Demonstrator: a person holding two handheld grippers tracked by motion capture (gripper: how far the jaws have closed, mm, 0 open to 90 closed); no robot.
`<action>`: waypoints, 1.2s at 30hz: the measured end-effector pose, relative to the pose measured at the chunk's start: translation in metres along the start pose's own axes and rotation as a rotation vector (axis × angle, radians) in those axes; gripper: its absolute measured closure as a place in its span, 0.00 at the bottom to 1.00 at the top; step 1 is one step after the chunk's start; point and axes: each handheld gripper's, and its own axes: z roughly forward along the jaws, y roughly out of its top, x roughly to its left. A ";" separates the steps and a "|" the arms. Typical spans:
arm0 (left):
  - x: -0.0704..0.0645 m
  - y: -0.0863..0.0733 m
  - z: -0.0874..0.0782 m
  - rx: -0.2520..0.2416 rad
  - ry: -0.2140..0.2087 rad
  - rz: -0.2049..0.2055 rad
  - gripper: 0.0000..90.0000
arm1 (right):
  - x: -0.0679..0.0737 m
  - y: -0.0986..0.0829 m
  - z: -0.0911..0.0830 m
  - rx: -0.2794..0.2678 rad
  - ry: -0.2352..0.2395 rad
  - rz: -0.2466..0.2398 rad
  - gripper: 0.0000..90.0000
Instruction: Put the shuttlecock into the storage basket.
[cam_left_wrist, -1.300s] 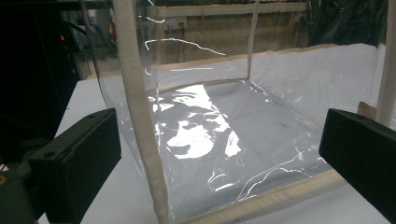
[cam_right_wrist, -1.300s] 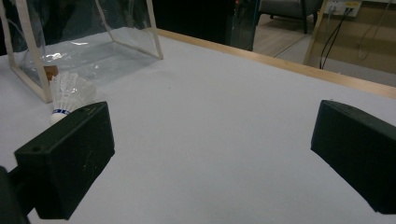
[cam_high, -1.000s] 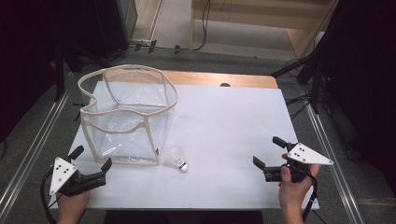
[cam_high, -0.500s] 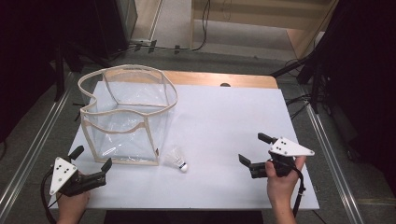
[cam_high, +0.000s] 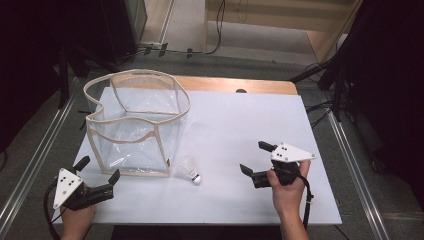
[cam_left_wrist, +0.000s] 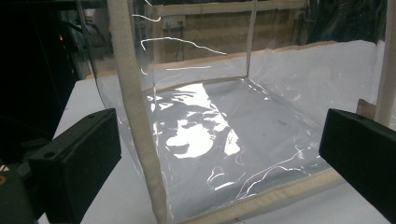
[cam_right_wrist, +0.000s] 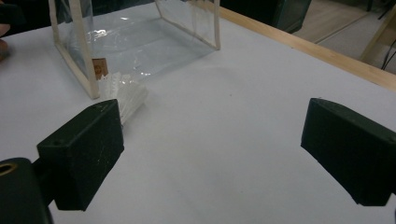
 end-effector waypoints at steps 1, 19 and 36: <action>0.000 0.000 0.000 0.000 0.000 0.000 0.00 | 0.001 0.001 0.002 0.007 0.009 -0.010 0.04; 0.001 0.000 0.000 0.001 -0.003 -0.002 0.00 | 0.021 0.014 0.036 0.116 0.093 -0.062 0.04; 0.001 0.000 0.000 0.003 -0.005 -0.007 0.00 | 0.032 0.014 0.060 0.219 0.128 -0.068 0.00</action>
